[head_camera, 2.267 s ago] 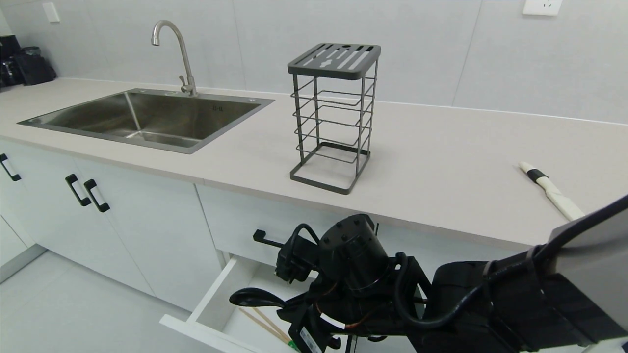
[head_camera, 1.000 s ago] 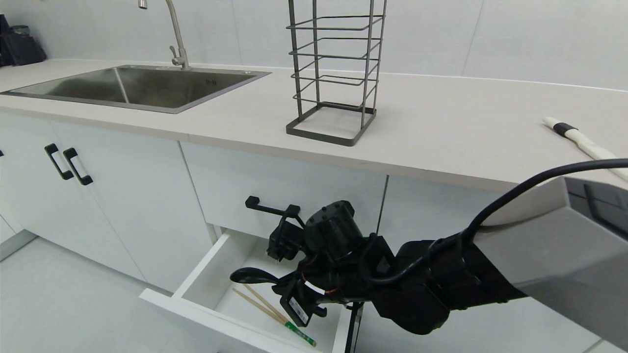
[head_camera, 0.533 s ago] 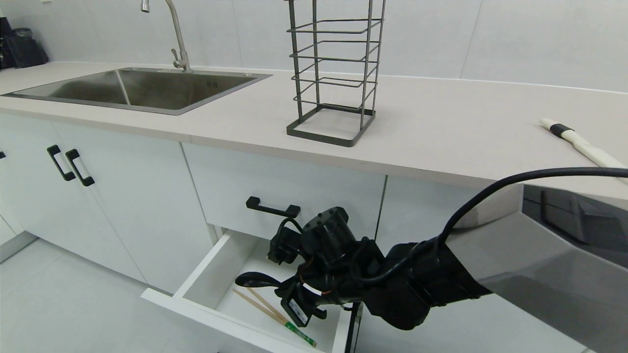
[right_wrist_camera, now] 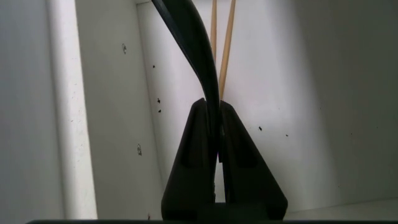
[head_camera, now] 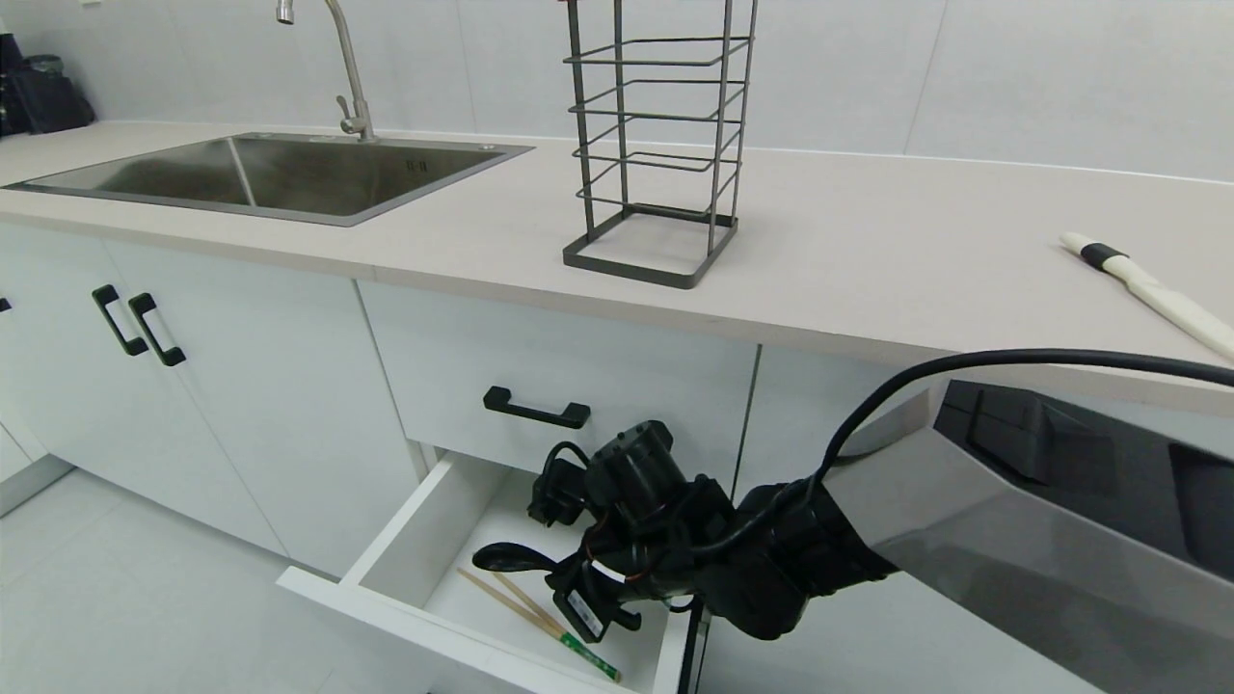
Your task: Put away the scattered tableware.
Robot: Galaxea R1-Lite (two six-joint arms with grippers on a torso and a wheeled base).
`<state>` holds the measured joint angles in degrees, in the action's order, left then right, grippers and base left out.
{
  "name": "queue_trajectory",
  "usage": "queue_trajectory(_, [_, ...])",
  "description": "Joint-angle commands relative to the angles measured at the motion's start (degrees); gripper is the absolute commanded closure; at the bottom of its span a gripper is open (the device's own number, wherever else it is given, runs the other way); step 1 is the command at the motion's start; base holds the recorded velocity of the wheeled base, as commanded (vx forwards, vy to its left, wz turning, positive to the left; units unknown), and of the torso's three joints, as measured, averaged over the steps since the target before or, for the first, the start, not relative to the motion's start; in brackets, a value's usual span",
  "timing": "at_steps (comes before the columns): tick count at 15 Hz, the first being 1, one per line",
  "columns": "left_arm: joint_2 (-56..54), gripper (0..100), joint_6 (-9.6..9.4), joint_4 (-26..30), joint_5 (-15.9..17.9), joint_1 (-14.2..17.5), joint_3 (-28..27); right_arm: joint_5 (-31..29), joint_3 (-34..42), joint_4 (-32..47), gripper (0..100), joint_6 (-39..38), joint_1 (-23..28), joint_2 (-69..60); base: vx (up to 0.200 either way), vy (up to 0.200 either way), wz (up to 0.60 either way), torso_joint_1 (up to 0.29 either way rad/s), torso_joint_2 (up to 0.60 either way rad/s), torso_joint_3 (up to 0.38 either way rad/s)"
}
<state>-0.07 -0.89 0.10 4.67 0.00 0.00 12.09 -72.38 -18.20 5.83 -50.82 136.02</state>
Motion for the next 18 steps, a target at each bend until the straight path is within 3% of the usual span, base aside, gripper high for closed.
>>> queue_trajectory(1, [0.1, 0, 0.01, 0.0, 0.0, 0.0, 0.0, -0.1, -2.2, 0.7, 100, 0.1, 0.3, 1.7, 0.000, 0.000, 0.00, 0.000, 0.00, 0.000])
queue_trajectory(18, [0.1, 0, 0.01, 0.0, 0.1, 0.0, 0.0, -2.8, -6.0, 1.4, 100, 3.2, 0.5, 9.3, 0.000, 0.000, 0.00, 0.000, 0.00, 0.000])
